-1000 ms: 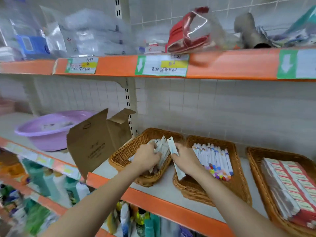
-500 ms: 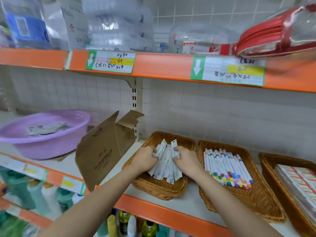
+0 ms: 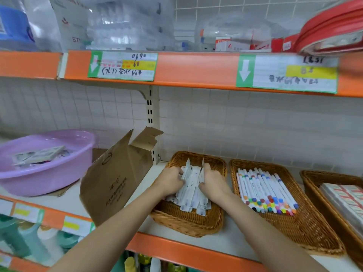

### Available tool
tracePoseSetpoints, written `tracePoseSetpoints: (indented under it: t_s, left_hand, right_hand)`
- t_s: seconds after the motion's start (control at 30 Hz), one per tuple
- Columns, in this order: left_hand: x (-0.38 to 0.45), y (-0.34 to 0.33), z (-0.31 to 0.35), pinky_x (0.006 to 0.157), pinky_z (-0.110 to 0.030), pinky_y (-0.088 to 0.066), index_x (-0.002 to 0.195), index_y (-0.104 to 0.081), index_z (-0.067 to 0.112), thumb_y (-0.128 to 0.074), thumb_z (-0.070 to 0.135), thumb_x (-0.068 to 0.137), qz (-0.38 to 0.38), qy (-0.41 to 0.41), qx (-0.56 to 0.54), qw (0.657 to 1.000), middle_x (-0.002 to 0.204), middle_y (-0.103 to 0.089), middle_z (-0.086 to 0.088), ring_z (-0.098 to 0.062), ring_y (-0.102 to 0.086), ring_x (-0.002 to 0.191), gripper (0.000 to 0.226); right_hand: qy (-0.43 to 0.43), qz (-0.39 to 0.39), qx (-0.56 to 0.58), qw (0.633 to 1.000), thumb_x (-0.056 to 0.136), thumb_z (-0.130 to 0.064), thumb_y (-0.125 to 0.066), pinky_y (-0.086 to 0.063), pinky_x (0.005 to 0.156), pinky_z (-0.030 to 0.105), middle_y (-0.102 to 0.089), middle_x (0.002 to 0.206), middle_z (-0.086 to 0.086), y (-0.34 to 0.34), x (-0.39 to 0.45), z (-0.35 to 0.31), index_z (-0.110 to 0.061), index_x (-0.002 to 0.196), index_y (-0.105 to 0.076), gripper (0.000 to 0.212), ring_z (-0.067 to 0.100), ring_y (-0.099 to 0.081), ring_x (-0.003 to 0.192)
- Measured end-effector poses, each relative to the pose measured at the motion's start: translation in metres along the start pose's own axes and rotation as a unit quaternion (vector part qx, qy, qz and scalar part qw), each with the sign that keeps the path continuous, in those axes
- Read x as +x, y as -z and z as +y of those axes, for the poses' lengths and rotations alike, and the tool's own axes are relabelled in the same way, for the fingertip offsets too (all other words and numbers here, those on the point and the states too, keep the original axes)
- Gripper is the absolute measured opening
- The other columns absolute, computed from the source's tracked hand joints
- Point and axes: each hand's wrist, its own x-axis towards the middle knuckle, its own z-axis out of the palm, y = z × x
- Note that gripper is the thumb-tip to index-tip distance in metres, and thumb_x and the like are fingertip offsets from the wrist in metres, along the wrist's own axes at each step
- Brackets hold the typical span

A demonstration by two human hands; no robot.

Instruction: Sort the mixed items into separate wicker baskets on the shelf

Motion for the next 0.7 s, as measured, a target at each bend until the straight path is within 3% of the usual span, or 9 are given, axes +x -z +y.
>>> tracePoseSetpoints:
  t_s: [0.03, 0.1, 0.17, 0.27, 0.33, 0.4, 0.57, 0.63, 0.7]
  left_hand:
    - [0.002, -0.001, -0.001, 0.082, -0.033, -0.051, 0.078, -0.055, 0.024, -0.059, 0.020, 0.090, -0.001, 0.000, 0.003, 1.000, 0.088, -0.070, -0.012, -0.024, -0.064, 0.093, 0.013]
    - [0.006, -0.003, -0.003, 0.079, -0.032, -0.051, 0.073, -0.045, 0.026, -0.061, 0.021, 0.089, -0.006, -0.015, 0.022, 1.000, 0.086, -0.069, -0.012, -0.024, -0.064, 0.090, 0.023]
    - [0.007, -0.005, -0.006, 0.081, -0.032, -0.050, 0.091, -0.057, 0.016, -0.061, 0.023, 0.091, -0.019, -0.031, 0.043, 0.998, 0.096, -0.068, -0.012, -0.024, -0.062, 0.095, 0.009]
    - [0.011, -0.011, -0.011, 0.093, -0.034, -0.046, 0.127, -0.053, 0.006, -0.061, 0.026, 0.092, -0.030, -0.063, 0.075, 0.995, 0.121, -0.057, -0.012, -0.026, -0.054, 0.112, 0.040]
    - [0.015, -0.014, -0.014, 0.099, -0.036, -0.042, 0.133, -0.048, 0.008, -0.061, 0.026, 0.093, -0.025, -0.078, 0.087, 0.993, 0.130, -0.047, -0.011, -0.028, -0.050, 0.119, 0.047]
    - [0.015, -0.012, -0.017, 0.102, -0.036, -0.041, 0.134, -0.048, 0.009, -0.059, 0.024, 0.094, -0.024, -0.094, 0.093, 0.991, 0.131, -0.042, -0.010, -0.028, -0.049, 0.120, 0.044]
    - [0.013, -0.004, -0.027, 0.097, -0.038, -0.043, 0.127, -0.057, 0.011, -0.046, 0.005, 0.091, 0.004, -0.152, 0.152, 0.977, 0.122, -0.050, -0.008, -0.028, -0.049, 0.116, 0.038]
    - [0.011, 0.000, -0.032, 0.103, -0.035, -0.035, 0.129, -0.057, 0.016, -0.045, 0.000, 0.088, 0.003, -0.158, 0.167, 0.973, 0.125, -0.051, -0.005, -0.025, -0.045, 0.121, 0.046]
    - [0.009, 0.002, -0.036, 0.111, -0.035, -0.026, 0.129, -0.056, 0.019, -0.046, -0.005, 0.083, -0.018, -0.150, 0.153, 0.977, 0.130, -0.050, -0.002, -0.022, -0.042, 0.126, 0.053]
  right_hand:
    - [-0.017, -0.004, -0.014, 1.000, 0.091, -0.007, -0.051, -0.046, 0.074, 0.034, -0.058, 0.118, 0.015, -0.001, 0.002, -0.002, -0.007, 0.141, -0.029, 0.054, 0.031, -0.059, 0.105]
    - [-0.044, -0.019, -0.045, 0.998, 0.091, -0.005, -0.050, -0.047, 0.077, 0.034, -0.057, 0.123, 0.015, -0.003, 0.006, -0.005, -0.006, 0.140, -0.032, 0.052, 0.031, -0.059, 0.109]
    - [-0.052, -0.033, -0.066, 0.996, 0.093, -0.009, -0.047, -0.046, 0.078, 0.033, -0.055, 0.127, 0.015, -0.006, 0.008, -0.010, -0.006, 0.136, -0.040, 0.043, 0.031, -0.056, 0.114]
    - [-0.025, -0.052, -0.064, 0.996, 0.098, -0.027, -0.043, -0.042, 0.079, 0.032, -0.054, 0.125, 0.013, -0.008, 0.006, -0.015, -0.007, 0.125, -0.051, 0.035, 0.030, -0.055, 0.113]
    - [-0.006, -0.047, -0.042, 0.998, 0.099, -0.029, -0.040, -0.039, 0.073, 0.030, -0.056, 0.106, 0.014, -0.010, 0.007, -0.013, -0.012, 0.094, -0.058, 0.025, 0.029, -0.057, 0.103]
    - [0.000, -0.027, -0.027, 0.999, 0.098, -0.021, -0.040, -0.035, 0.068, 0.029, -0.052, 0.090, 0.010, -0.008, 0.005, -0.009, -0.019, 0.067, -0.043, 0.032, 0.027, -0.056, 0.089]
    - [0.041, -0.029, -0.058, 0.997, 0.097, -0.013, -0.040, -0.046, 0.083, 0.030, -0.055, 0.108, 0.008, -0.006, -0.014, 0.007, -0.007, 0.099, -0.060, 0.021, 0.021, -0.054, 0.098]
    - [0.056, -0.036, -0.079, 0.995, 0.097, -0.014, -0.040, -0.046, 0.092, 0.032, -0.053, 0.117, 0.008, -0.008, -0.019, 0.011, -0.004, 0.118, -0.061, 0.030, 0.022, -0.053, 0.108]
    - [0.057, -0.039, -0.083, 0.994, 0.097, -0.011, -0.040, -0.046, 0.094, 0.034, -0.052, 0.120, 0.009, -0.008, -0.019, 0.012, -0.003, 0.121, -0.059, 0.032, 0.023, -0.052, 0.111]
